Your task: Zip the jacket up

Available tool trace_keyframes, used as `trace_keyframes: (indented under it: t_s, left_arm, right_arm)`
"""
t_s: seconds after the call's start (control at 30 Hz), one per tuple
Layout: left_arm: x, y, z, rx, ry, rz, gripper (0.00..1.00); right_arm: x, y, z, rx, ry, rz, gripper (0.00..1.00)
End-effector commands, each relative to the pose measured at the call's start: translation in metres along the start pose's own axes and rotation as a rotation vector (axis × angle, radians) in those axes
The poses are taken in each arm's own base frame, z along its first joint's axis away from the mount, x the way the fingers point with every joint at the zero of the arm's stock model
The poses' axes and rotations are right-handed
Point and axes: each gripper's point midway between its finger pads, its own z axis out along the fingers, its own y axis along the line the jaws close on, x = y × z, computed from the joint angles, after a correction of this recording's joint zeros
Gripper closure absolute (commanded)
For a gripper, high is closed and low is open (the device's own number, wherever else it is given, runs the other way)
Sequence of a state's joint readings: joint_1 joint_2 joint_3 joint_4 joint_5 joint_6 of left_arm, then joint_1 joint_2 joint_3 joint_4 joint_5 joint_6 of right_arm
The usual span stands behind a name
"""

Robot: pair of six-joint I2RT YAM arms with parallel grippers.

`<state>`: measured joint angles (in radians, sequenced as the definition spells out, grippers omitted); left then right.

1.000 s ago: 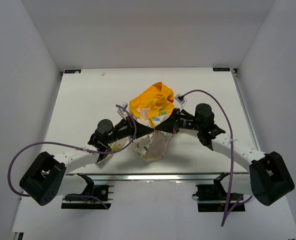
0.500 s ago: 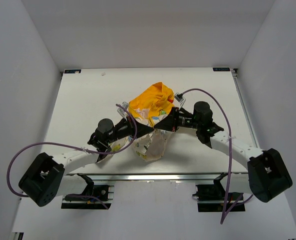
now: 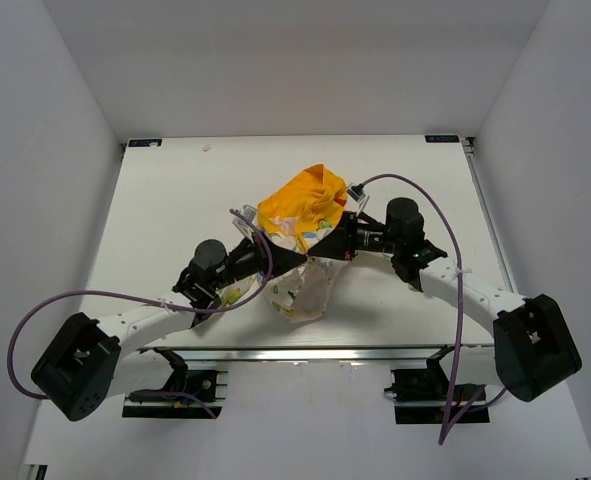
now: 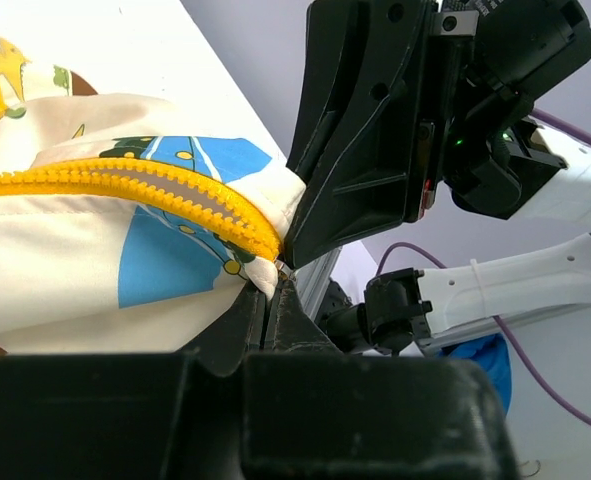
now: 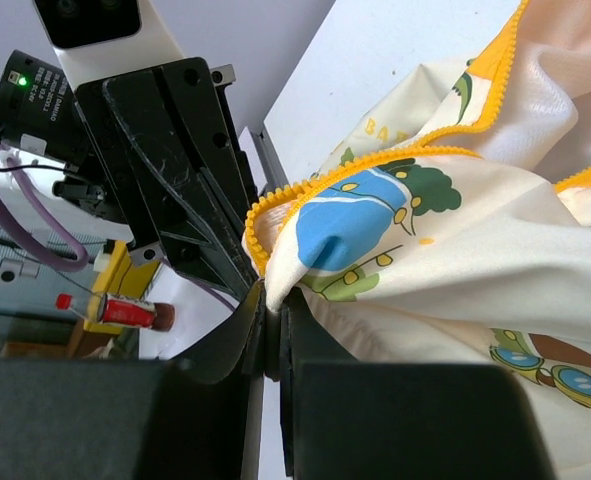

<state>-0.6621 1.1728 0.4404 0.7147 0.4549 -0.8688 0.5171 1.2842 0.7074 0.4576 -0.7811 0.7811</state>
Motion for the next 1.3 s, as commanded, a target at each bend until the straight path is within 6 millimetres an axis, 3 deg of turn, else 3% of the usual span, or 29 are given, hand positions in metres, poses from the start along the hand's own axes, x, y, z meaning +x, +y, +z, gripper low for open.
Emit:
trace_keyframes:
  t_s: [0.0,0.17,0.27,0.43,0.47,0.53,0.57,0.6,0.63,0.67,0.7,0.77,0.87,0.9,0.97,1.2,1.27]
  left_arm:
    - [0.045,-0.017,-0.01,0.047,0.184,-0.077,1.0]
    - [0.024,-0.011,0.003,-0.026,0.099,-0.128,1.0]
    - [0.017,-0.007,0.007,-0.067,0.084,-0.143,1.0]
    - [0.009,0.002,0.007,-0.155,0.057,-0.187,1.0]
    - [0.001,-0.001,0.007,-0.169,0.035,-0.2,1.0]
    - [-0.003,0.015,0.004,-0.294,0.025,-0.221,1.0]
    - [-0.019,0.007,0.007,-0.311,-0.002,-0.203,1.0]
    - [-0.013,0.018,0.0,-0.399,0.033,-0.211,1.0]
    - [-0.021,0.025,-0.003,-0.465,0.011,-0.199,1.0]
    - [-0.042,0.013,0.0,-0.471,-0.022,-0.166,1.0]
    - [-0.042,0.031,-0.011,-0.605,-0.02,-0.161,1.0]
    - [-0.057,0.036,-0.018,-0.713,-0.04,-0.134,1.0]
    - [-0.073,0.038,-0.024,-0.862,-0.012,-0.12,1.0]
    - [-0.079,0.031,-0.025,-0.88,0.0,-0.122,1.0]
    - [-0.076,0.035,-0.02,-0.896,0.034,-0.128,1.0]
    - [-0.078,0.027,-0.019,-0.889,0.04,-0.154,1.0]
    - [-0.077,0.026,-0.016,-0.879,0.045,-0.162,1.0]
  right_arm:
    - [-0.057,0.024,0.001,-0.052,-0.161,-0.15,0.97]
    - [-0.031,0.008,-0.003,-0.014,-0.095,-0.118,0.61]
    - [-0.025,0.0,-0.007,0.042,-0.084,-0.118,0.49]
    - [-0.009,-0.018,-0.021,0.169,-0.043,-0.158,0.41]
    - [-0.004,-0.022,-0.024,0.189,-0.033,-0.155,0.33]
    - [0.006,-0.028,-0.035,0.248,-0.003,-0.189,0.19]
    - [0.006,-0.034,-0.04,0.3,-0.009,-0.201,0.11]
    - [0.005,-0.029,-0.045,0.31,-0.013,-0.249,0.11]
    - [0.016,-0.036,-0.053,0.359,0.035,-0.256,0.11]
    - [0.013,-0.042,-0.06,0.415,0.024,-0.277,0.11]
    - [0.011,-0.034,-0.063,0.412,0.022,-0.33,0.11]
    - [0.01,-0.043,-0.074,0.503,0.033,-0.418,0.11]
    - [-0.004,-0.033,-0.071,0.554,-0.016,-0.616,0.11]
    - [0.002,-0.018,-0.059,0.517,-0.016,-0.694,0.11]
    - [-0.003,-0.008,-0.046,0.543,-0.044,-0.863,0.11]
    - [-0.044,0.018,-0.029,0.62,-0.232,-1.112,0.11]
    - [-0.05,0.017,-0.023,0.637,-0.242,-1.132,0.11]
